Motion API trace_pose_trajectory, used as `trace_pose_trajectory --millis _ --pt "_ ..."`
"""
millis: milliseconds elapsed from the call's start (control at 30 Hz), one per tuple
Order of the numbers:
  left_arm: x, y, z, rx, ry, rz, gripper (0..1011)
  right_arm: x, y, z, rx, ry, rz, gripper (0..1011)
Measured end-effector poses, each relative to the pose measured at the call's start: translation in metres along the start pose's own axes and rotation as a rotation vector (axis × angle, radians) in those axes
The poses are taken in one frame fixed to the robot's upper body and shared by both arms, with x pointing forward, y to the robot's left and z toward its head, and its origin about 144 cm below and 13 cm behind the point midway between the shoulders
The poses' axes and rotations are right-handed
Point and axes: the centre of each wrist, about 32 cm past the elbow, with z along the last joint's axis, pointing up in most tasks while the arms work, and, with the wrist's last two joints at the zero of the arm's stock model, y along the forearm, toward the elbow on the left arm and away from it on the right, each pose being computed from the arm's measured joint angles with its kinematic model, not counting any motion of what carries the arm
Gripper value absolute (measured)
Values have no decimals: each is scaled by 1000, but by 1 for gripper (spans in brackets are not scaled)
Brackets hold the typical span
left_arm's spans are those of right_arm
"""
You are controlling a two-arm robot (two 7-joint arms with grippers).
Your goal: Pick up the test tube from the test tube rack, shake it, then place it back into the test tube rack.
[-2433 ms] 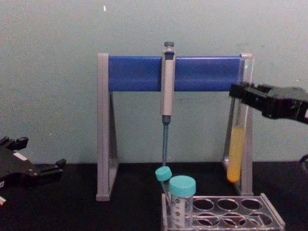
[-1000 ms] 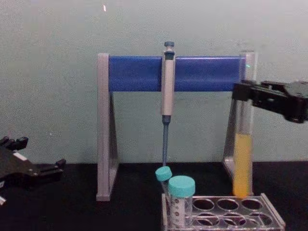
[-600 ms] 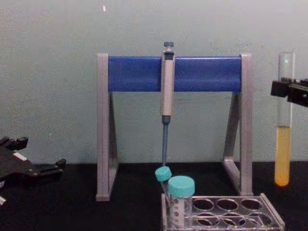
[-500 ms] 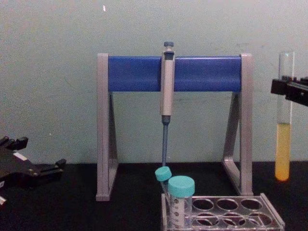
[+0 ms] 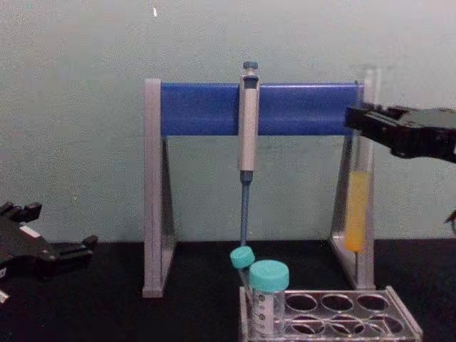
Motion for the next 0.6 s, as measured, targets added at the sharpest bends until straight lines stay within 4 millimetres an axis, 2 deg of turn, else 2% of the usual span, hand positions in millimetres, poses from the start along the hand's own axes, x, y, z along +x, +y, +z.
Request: trace_pose_trajectory --millis 233,433,600 --pt "0 0 0 0 0 0 1001 1 -1 0 32 43 133 234" --pt "0 0 0 0 0 0 1001 6 -19 8 -8 68 225 234" --pt "0 0 0 0 0 0 1001 12 -39 20 -58 32 189 234"
